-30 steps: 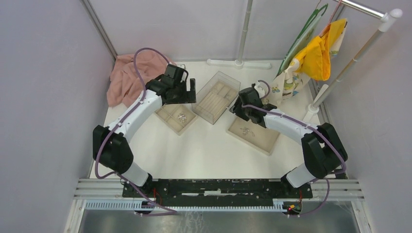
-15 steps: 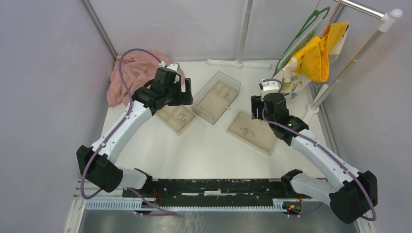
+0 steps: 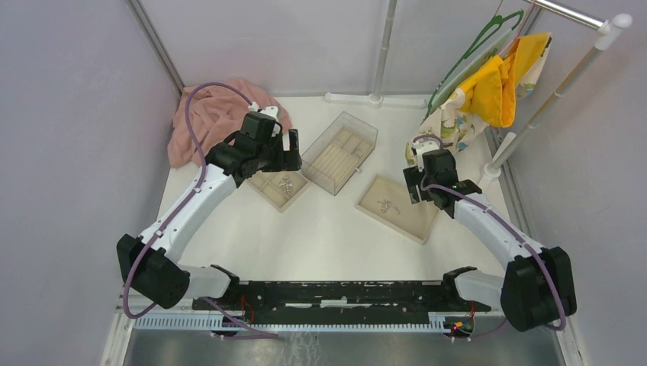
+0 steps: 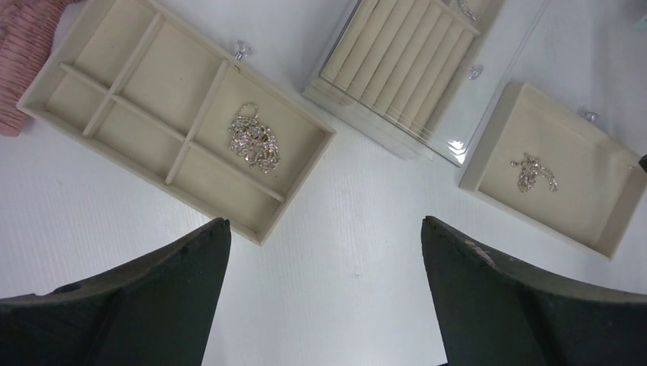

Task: Organize the mixed jewelry

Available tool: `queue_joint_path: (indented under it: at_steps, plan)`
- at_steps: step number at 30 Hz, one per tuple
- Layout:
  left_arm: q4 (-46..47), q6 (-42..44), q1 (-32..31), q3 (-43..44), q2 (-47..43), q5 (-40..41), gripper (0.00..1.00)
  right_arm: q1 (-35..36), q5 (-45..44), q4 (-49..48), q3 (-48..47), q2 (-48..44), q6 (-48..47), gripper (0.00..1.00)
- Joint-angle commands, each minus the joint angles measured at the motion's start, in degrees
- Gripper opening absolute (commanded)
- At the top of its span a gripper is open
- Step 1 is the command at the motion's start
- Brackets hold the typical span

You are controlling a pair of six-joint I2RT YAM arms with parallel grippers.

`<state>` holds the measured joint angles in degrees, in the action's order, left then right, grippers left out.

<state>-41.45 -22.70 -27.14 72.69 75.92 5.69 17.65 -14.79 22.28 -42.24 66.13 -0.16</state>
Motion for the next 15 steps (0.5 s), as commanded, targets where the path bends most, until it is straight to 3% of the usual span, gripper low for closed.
queue_joint_path:
  at_steps: [1,15]
  plan:
    - [2.3,-0.3,-0.1,0.2,-0.5,-0.8,1.00,-1.7,4.9,-0.1,-0.4,4.2,-2.4,0.82]
    - [2.9,0.0,-0.1,0.0,1.7,-0.9,1.00,-3.4,10.2,-6.3,-2.6,15.3,-3.4,0.82]
